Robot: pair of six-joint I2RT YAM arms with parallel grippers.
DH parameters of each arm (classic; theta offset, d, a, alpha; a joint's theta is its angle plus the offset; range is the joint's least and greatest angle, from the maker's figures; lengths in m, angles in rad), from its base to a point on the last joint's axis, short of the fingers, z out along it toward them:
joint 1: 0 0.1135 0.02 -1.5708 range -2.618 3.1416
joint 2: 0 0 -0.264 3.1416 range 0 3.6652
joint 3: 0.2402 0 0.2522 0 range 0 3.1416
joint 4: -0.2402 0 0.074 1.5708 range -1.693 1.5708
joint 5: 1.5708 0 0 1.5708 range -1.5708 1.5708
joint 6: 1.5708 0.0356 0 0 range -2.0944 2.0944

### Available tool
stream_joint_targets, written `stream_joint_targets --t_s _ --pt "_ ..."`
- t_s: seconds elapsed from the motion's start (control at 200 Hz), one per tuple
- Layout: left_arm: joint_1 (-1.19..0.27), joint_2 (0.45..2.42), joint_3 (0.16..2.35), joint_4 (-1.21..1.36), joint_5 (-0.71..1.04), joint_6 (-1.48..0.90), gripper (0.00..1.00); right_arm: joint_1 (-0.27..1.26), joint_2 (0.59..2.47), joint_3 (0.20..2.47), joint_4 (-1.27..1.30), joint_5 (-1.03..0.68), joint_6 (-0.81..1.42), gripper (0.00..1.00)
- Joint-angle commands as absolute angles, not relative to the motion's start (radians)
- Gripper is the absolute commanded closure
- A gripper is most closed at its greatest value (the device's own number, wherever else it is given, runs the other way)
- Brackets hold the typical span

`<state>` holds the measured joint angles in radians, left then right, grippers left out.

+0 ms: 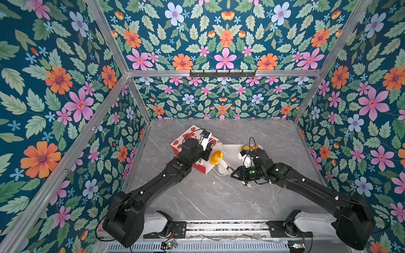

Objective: Take the fake bread out of the paper bag
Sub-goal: 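Pull the yellow bread out of the bag onto the tray with the right gripper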

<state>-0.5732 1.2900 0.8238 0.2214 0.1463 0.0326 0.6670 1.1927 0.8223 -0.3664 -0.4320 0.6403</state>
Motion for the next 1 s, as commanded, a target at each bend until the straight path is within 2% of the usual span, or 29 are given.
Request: stream_joint_targets --t_s 0.0,0.095,0.18,0.345,0.81,0.995 --pt "-0.571 1.290 0.820 0.265 0.143 0.032 1.00 0.641 1.119 0.798 -0.514 -0.370 0.599 0.72" --pt "-0.571 1.283 0.806 0.277 0.143 0.029 1.00 0.615 1.028 0.806 -0.650 -0.284 0.559 0.72" --pt "-0.571 1.279 0.794 0.288 0.143 0.025 1.00 0.611 0.980 0.850 -0.790 -0.134 0.507 0.72" --pt "-0.571 1.282 0.781 0.306 0.151 0.020 1.00 0.612 1.006 0.939 -0.981 0.087 0.441 0.72" --pt "-0.571 1.259 0.737 0.345 0.158 0.013 1.00 0.610 1.092 1.029 -1.115 0.158 0.511 0.74" --pt "-0.571 1.262 0.718 0.377 0.174 0.012 1.00 0.611 1.132 1.012 -1.092 0.151 0.531 0.74"
